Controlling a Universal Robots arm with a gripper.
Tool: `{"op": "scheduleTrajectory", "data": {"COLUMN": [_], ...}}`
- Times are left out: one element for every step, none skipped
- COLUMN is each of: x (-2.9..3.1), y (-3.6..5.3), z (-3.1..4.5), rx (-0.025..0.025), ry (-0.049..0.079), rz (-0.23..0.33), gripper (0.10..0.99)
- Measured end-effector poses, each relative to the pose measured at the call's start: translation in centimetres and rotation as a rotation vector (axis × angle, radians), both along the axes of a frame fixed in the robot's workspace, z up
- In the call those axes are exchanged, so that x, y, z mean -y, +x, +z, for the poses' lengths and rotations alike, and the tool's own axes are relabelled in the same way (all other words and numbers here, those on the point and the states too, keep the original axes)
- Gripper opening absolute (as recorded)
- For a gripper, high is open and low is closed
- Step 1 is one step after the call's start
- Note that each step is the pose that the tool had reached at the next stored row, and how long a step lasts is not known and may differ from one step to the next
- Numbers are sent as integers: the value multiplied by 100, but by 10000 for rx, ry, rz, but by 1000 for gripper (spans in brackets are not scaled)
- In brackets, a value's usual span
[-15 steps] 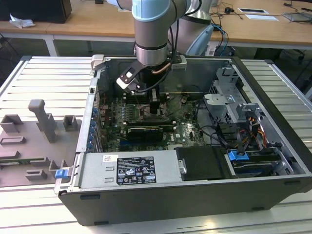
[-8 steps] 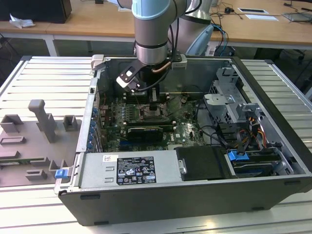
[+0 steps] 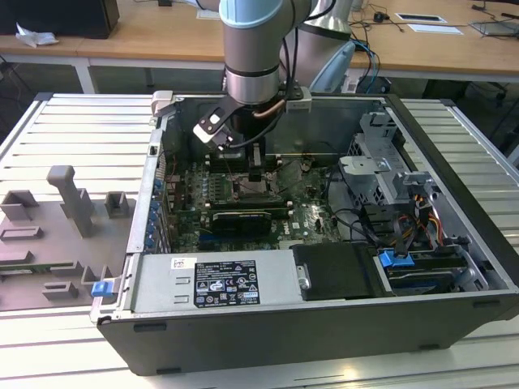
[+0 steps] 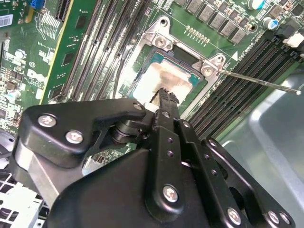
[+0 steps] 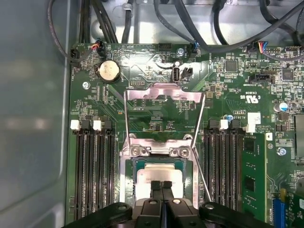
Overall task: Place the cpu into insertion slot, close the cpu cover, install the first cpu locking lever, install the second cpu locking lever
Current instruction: 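Close the cpu cover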
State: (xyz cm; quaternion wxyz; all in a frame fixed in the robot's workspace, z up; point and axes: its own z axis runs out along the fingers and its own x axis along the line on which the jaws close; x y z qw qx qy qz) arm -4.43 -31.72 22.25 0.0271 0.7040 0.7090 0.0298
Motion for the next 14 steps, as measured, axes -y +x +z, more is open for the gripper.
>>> {"op": "scheduleTrajectory", "data": {"x": [0, 0, 0, 0, 0, 0, 0, 0, 0, 1, 1, 2, 1, 1], "y": [0, 0, 0, 0, 0, 0, 0, 0, 4, 47, 110, 119, 119, 119], "z": [28, 62, 85, 97, 120, 152, 171, 224, 285, 286, 285, 294, 326, 366], "rx": [1, 0, 1, 0, 0, 0, 1, 1, -7, -111, -252, -276, -275, -274], "ry": [1, 0, 1, 1, 0, 1, 1, 3, 1, 9, 10, 6, 4, 4], "rz": [0, 0, 0, 0, 0, 0, 0, 0, 3, -4, -3, -5, -5, -5], "gripper": [106, 106, 106, 106, 106, 106, 106, 106, 106, 106, 106, 106, 106, 106]}}
